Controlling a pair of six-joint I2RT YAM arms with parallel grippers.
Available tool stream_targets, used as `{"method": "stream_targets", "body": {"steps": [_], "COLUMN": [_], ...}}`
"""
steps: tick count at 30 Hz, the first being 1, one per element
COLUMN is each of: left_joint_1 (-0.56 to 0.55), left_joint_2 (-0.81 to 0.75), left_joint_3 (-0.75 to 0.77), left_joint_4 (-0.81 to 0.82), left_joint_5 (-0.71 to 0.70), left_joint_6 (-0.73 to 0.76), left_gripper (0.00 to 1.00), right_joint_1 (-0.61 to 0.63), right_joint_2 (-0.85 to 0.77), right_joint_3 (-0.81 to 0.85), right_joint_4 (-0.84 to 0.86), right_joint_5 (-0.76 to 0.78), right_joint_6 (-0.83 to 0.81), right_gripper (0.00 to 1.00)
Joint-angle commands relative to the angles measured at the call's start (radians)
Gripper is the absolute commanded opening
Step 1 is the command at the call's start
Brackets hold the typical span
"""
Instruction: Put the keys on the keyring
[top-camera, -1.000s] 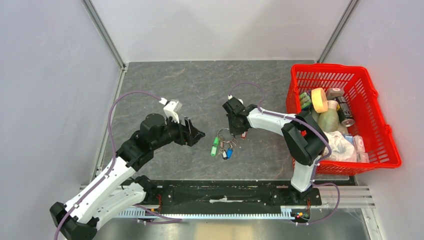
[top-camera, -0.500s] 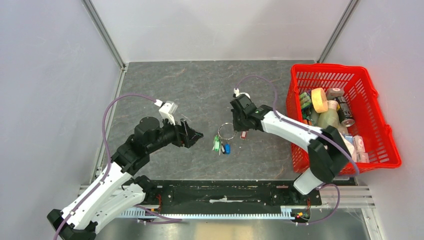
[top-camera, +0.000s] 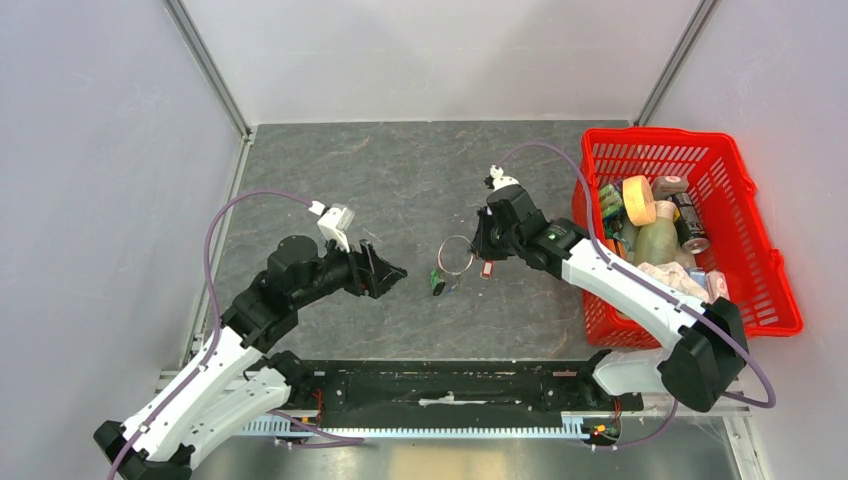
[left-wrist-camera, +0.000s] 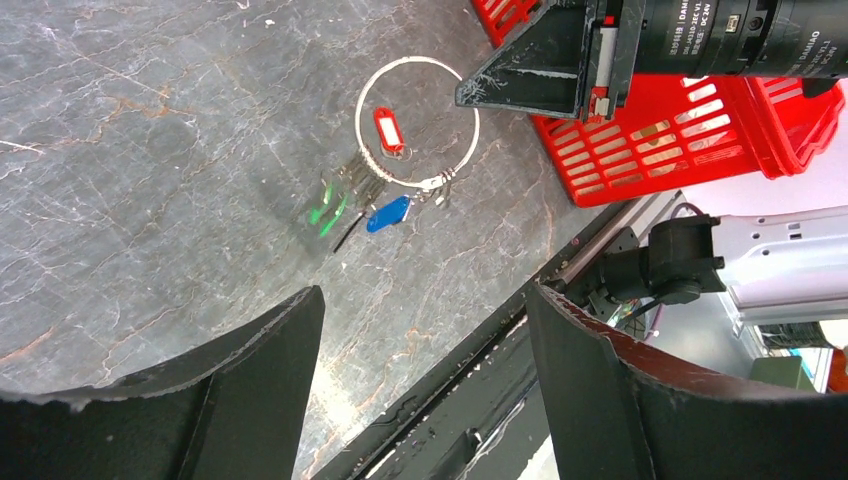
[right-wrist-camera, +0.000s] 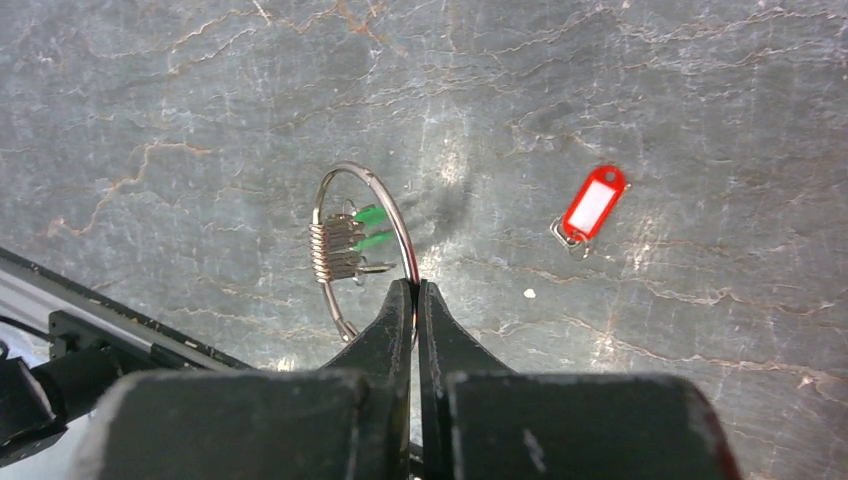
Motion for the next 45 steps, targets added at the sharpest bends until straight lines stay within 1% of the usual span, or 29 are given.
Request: {"method": "stream_targets", "body": {"steps": [1, 9, 19, 27, 33, 38, 45], "left_joint_1": [-0.002, -0.002, -0.002, -0.002, -0.002, -0.002, -0.002], "left_joint_2": [-0.021, -0.031, -0.032, -0.055, -0.075, -0.091, -0.111], "left_joint_3": [-0.001, 0.008, -0.001, -0.006, -0.010, -0.012, -0.018], "left_joint_4": [0.047, 0.047, 0.062, 0.080, 0.105, 0.108, 0.103], "left_joint_5": [0.022, 0.026, 0.038, 0.045, 0.061, 0.068, 0.063], "left_joint_6": [-0.028, -0.029, -0.035, -0.038, -0.051, -0.061, -0.064], "left_gripper": [0.80, 0.80, 0.80, 0.80, 0.81, 0.81, 0.81], "right_joint_1": [0.003, 0.001, -0.001, -0.013, -0.017, -0.017, -0.017], "right_joint_2": [-0.065, -0.112, -0.169, -0.253, -0.324, -0.293, -0.204], "right_joint_3": [-0.017, -0.034, -0.034, -0.023, -0.026, -0.062, -0.215], "right_joint_4": [0.064, 0.101, 0.130, 0.142, 0.152, 0.151, 0.327], "right_joint_5": [-0.046, -0.061, -0.066, -0.150, -0.161, -0.166, -0.261], "right_joint_6": [0.061, 0.125, 0.164, 0.220, 0.247, 0.275, 0.378], "right_gripper": [0.00, 0.00, 0.00, 0.00, 0.00, 0.00, 0.00]}}
